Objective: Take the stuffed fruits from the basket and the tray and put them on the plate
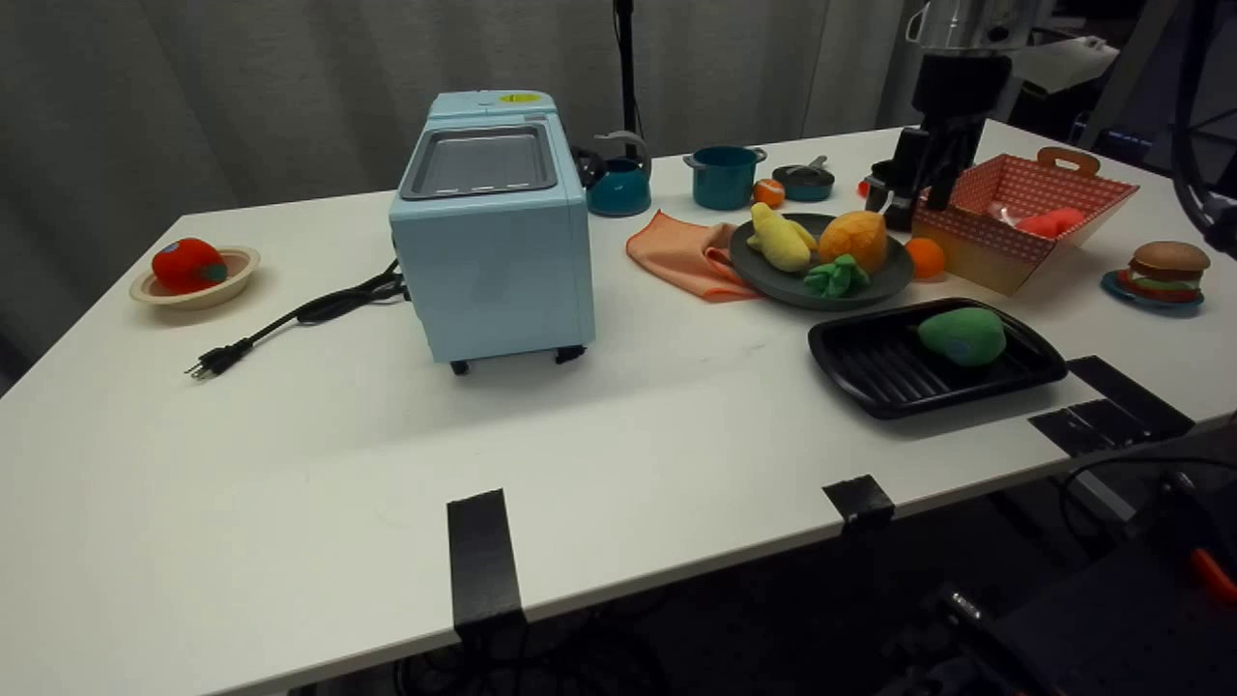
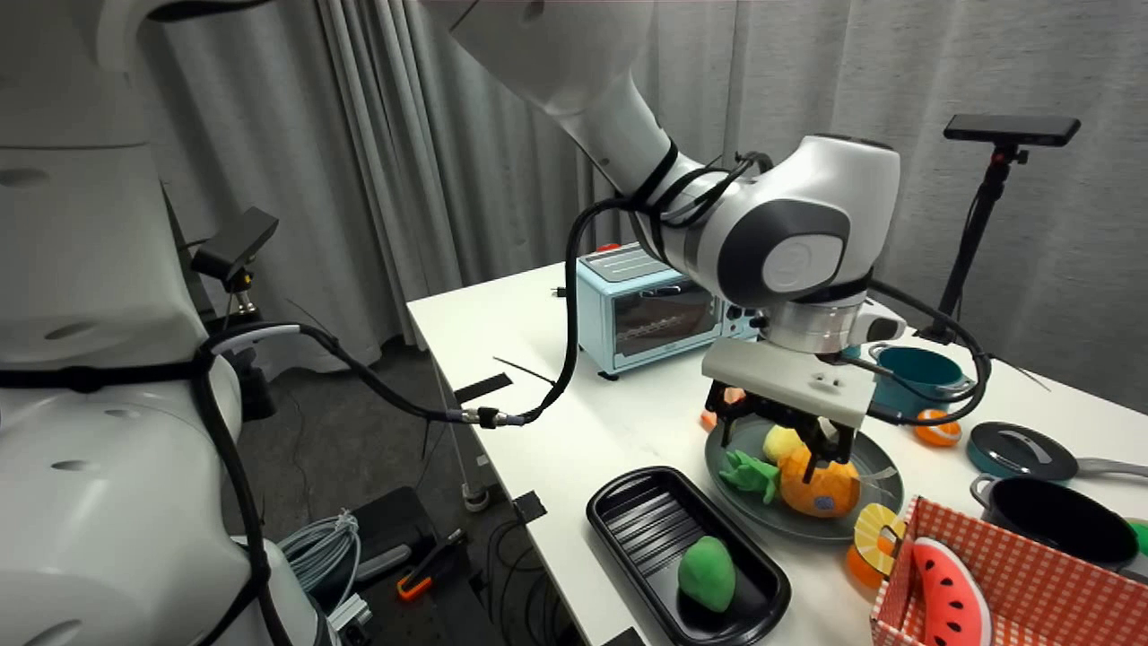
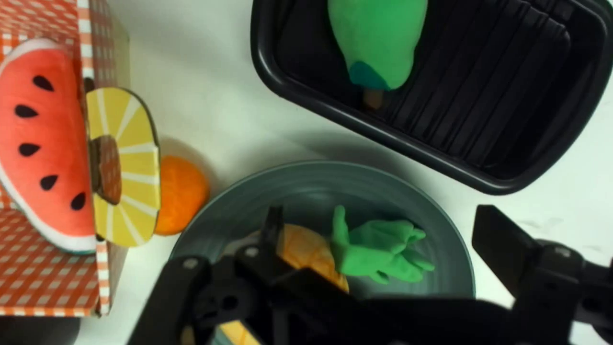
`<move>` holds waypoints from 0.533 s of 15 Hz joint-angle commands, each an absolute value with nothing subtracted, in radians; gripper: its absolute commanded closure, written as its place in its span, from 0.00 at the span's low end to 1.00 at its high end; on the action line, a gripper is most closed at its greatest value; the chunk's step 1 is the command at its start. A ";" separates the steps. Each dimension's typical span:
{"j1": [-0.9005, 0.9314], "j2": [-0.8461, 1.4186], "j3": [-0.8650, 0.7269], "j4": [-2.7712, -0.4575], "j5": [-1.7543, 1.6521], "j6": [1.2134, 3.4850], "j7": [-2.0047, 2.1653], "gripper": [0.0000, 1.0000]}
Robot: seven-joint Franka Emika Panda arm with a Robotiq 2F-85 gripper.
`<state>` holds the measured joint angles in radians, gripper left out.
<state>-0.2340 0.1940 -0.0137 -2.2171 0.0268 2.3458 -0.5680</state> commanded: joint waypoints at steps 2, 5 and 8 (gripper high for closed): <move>-0.212 0.159 -0.054 -2.332 -0.023 2.442 -0.546 0.00; -0.212 0.175 -0.061 -2.366 -0.041 2.471 -0.544 0.00; -0.211 0.179 -0.062 -2.395 -0.047 2.484 -0.546 0.00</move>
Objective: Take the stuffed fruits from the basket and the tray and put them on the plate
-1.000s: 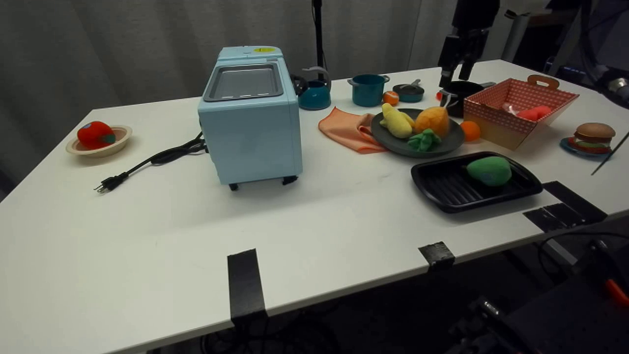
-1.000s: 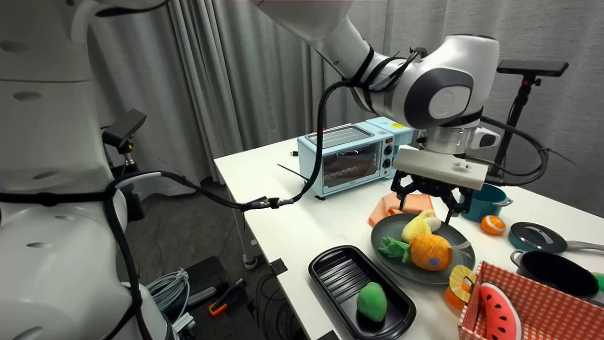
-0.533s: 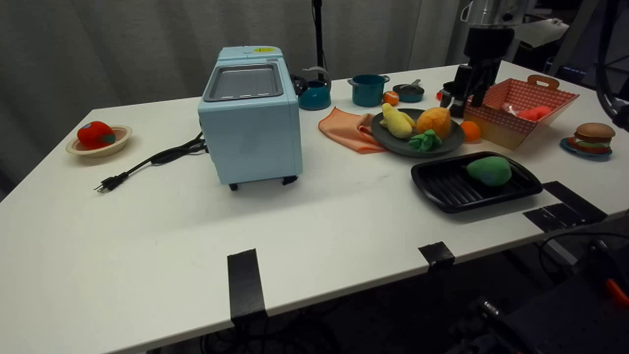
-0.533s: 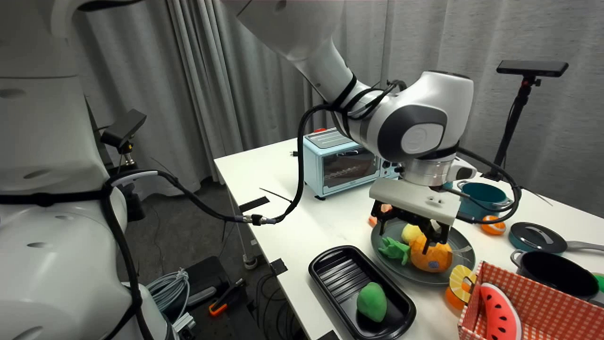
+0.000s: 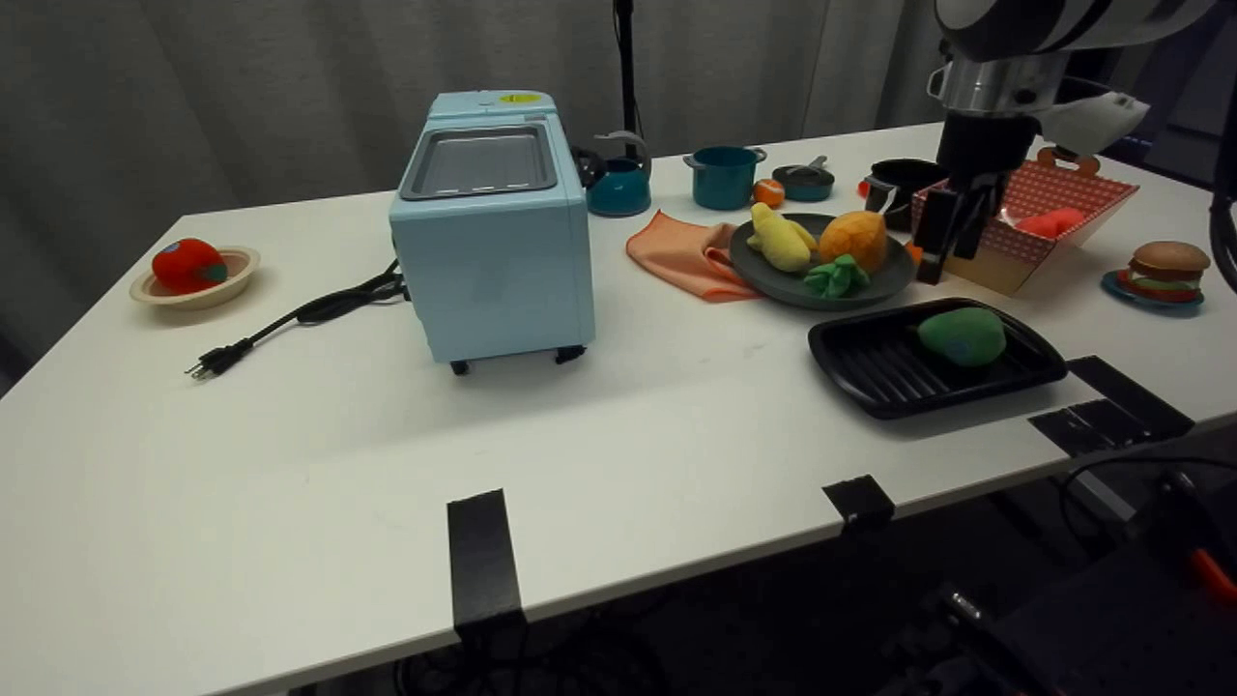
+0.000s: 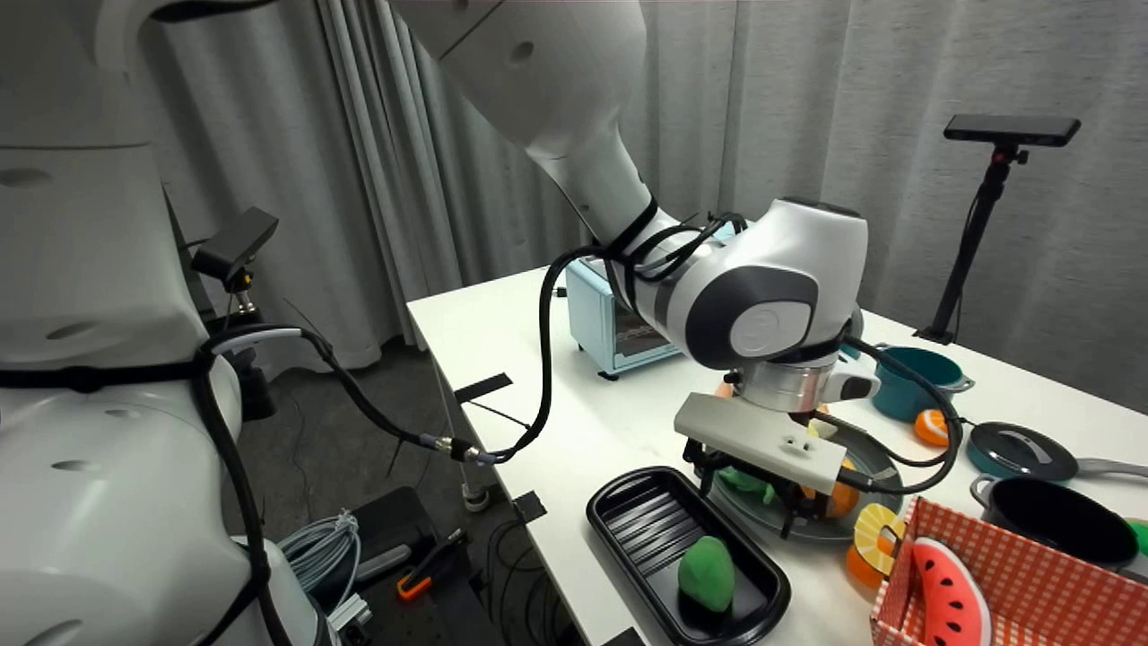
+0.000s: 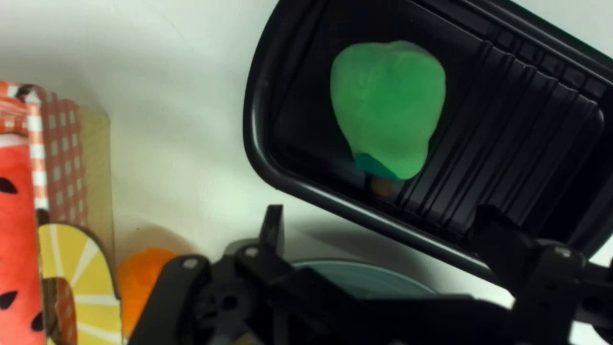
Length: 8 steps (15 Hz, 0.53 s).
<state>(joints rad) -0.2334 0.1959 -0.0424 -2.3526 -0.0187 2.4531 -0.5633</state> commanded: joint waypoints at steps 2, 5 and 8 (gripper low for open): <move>-0.210 0.189 -0.061 -2.402 -0.052 2.480 -0.545 0.00; -0.205 0.202 -0.068 -2.412 -0.086 2.477 -0.526 0.00; -0.202 0.221 -0.073 -2.414 -0.125 2.477 -0.509 0.00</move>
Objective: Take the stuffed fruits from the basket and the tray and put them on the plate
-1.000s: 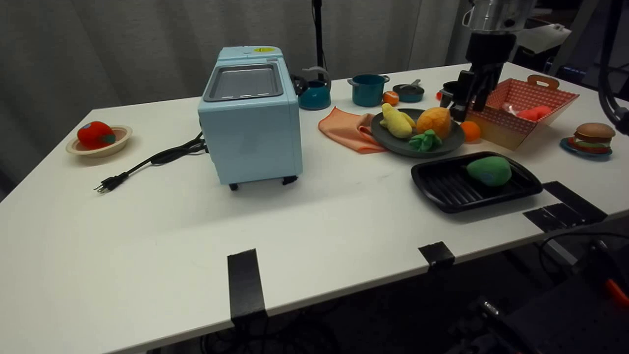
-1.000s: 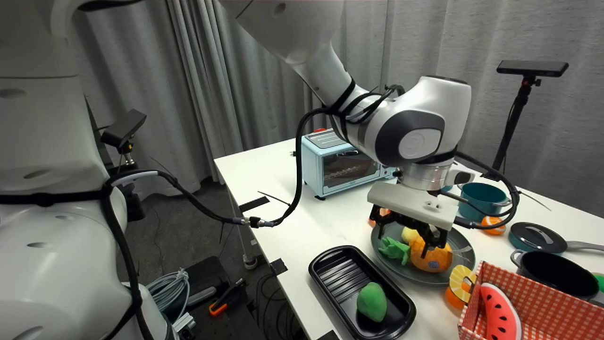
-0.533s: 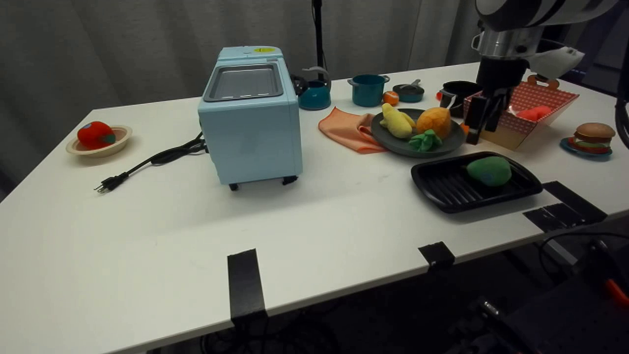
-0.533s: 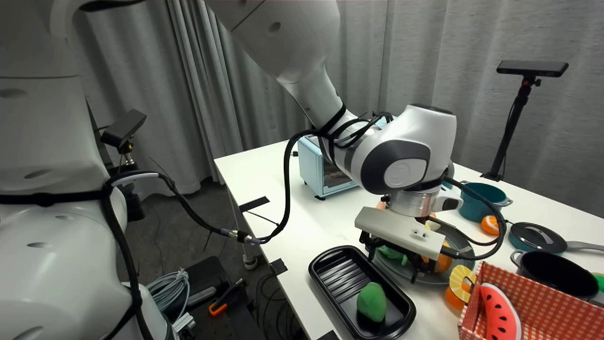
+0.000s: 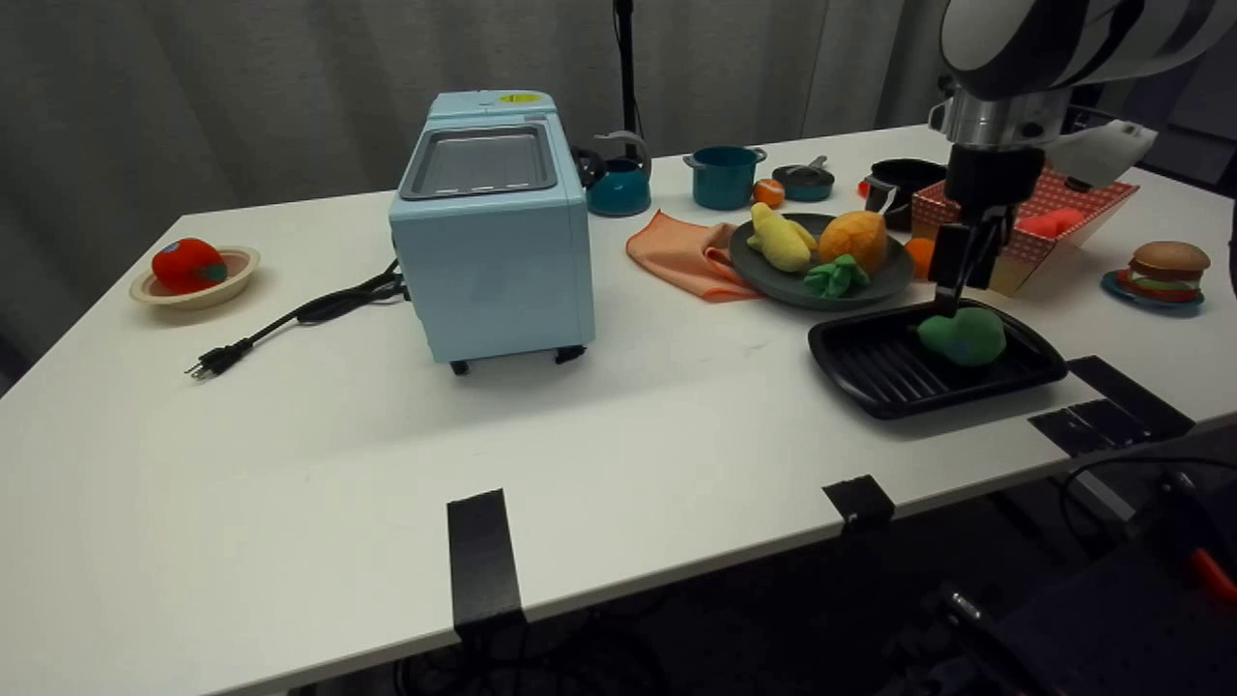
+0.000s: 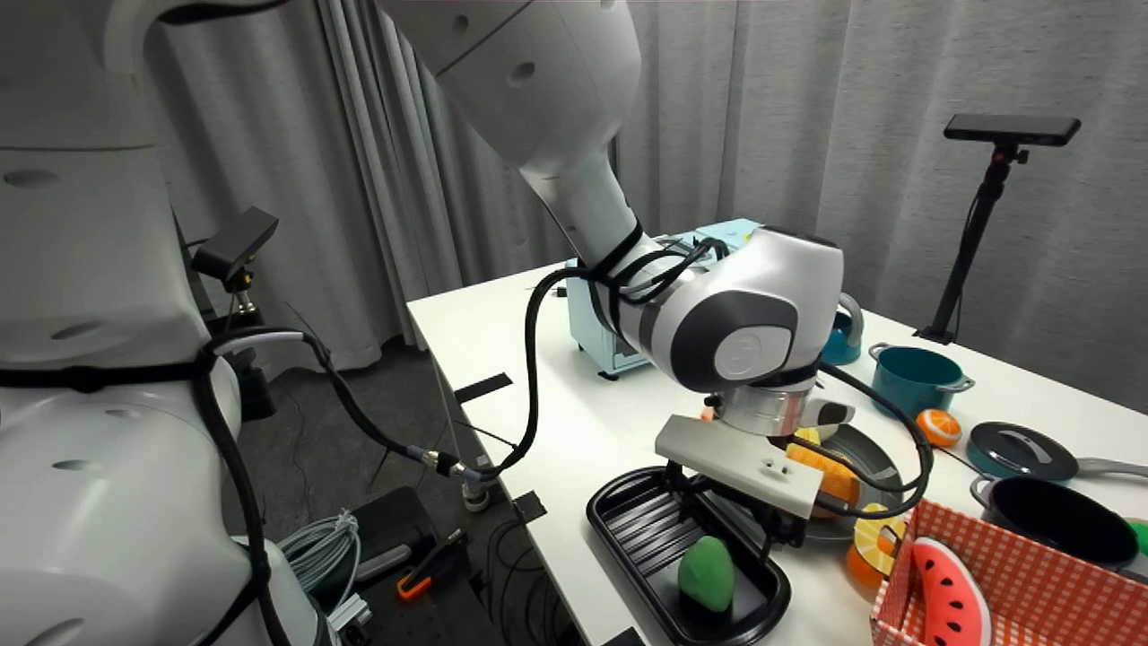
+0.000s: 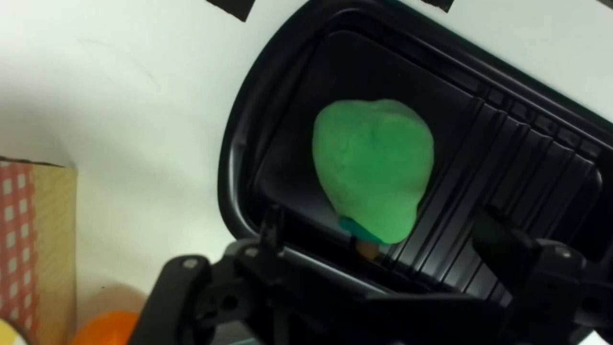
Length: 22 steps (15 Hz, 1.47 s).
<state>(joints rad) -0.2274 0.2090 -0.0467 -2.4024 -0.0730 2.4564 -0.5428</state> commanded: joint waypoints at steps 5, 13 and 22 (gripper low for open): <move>-0.200 0.268 -0.072 -2.401 -0.170 2.478 -0.479 0.00; -0.197 0.279 -0.059 -2.379 -0.152 2.459 -0.476 0.65; -0.194 0.141 -0.054 -2.336 -0.125 2.430 -0.507 0.98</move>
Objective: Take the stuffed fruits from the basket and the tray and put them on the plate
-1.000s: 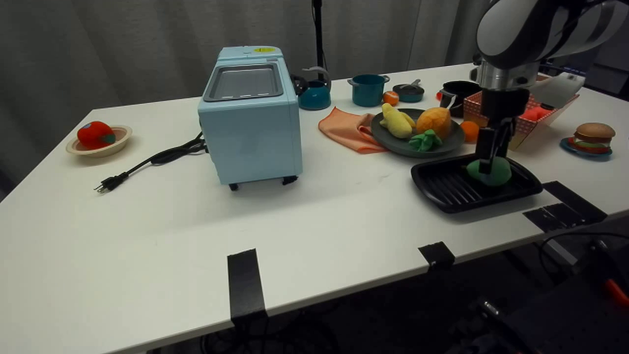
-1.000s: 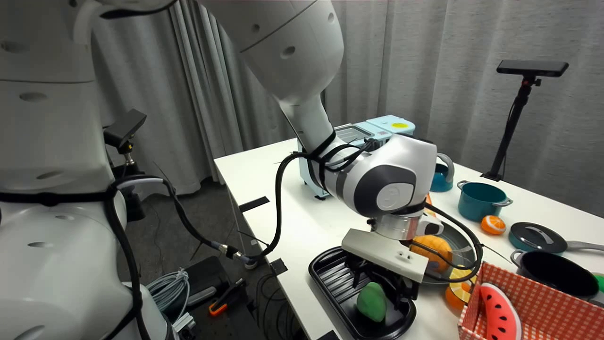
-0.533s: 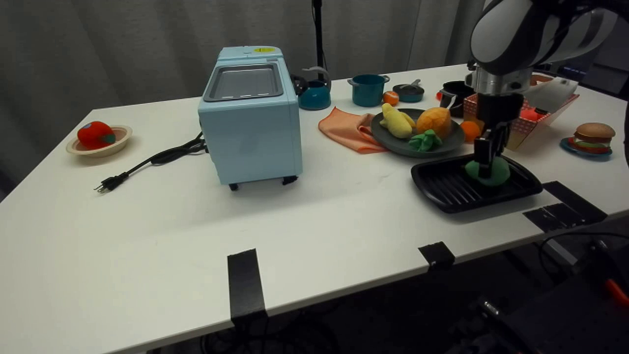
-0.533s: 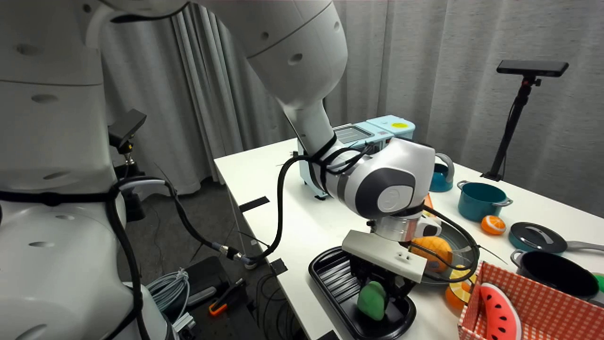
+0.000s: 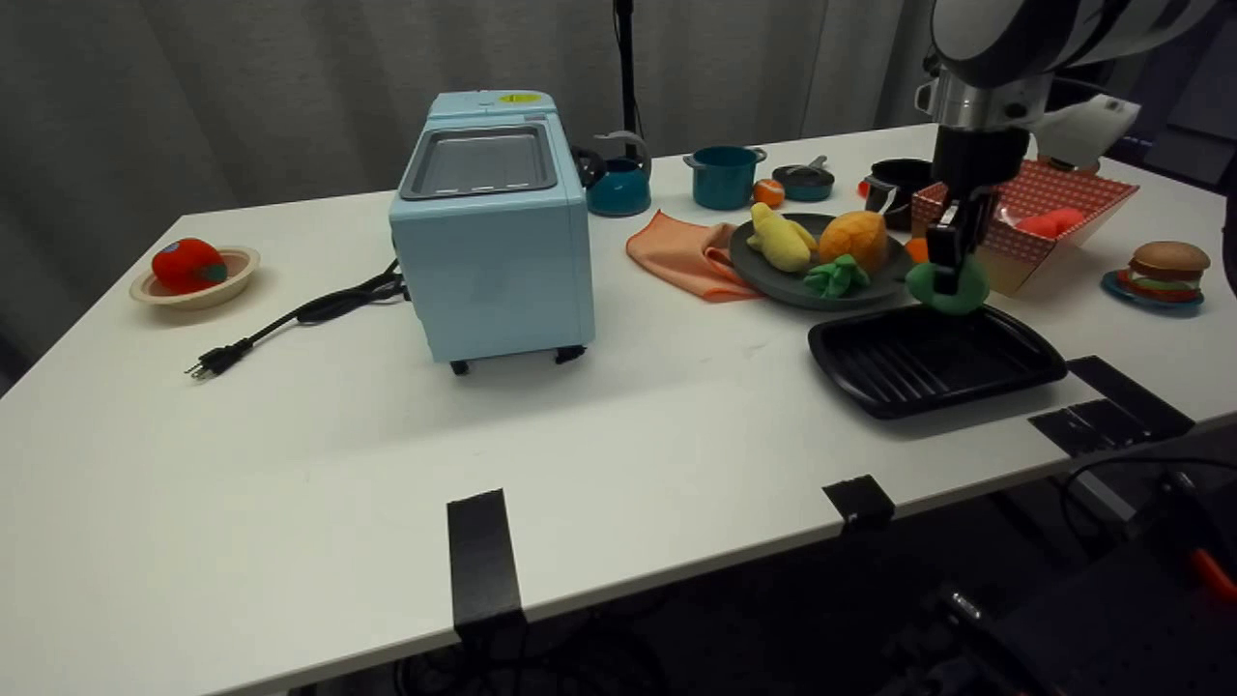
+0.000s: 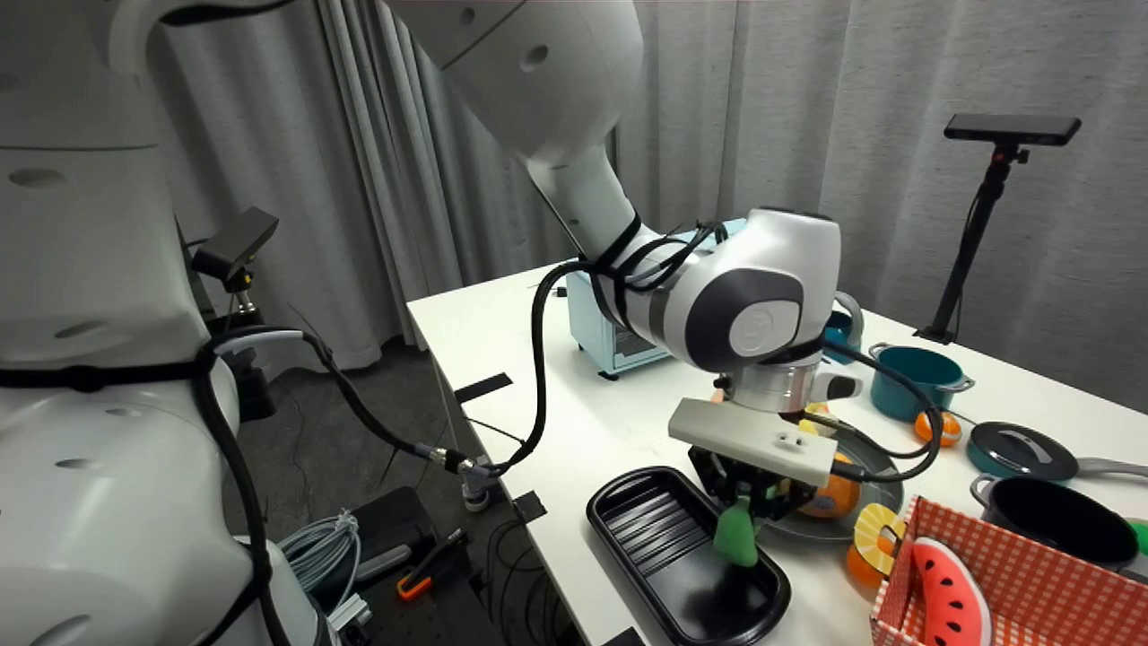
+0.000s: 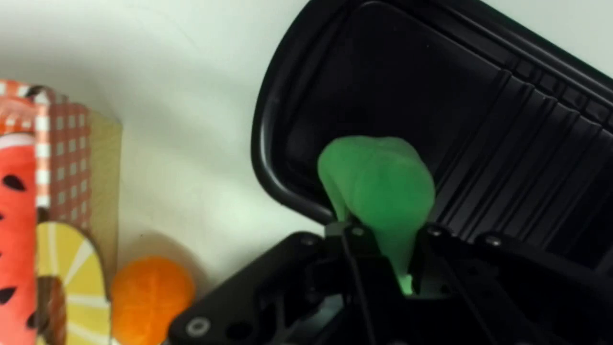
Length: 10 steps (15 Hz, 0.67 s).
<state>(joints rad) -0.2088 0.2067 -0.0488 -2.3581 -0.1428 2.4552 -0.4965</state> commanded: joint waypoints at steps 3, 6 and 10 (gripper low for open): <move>-0.189 0.122 -0.053 -2.259 -0.093 2.433 -0.513 0.96; -0.180 0.150 -0.049 -2.145 -0.050 2.440 -0.517 0.96; -0.169 0.215 -0.033 -2.001 0.025 2.467 -0.505 0.96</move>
<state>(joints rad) -0.1838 0.1521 -0.0373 -2.1086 -0.0310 2.4553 -0.4977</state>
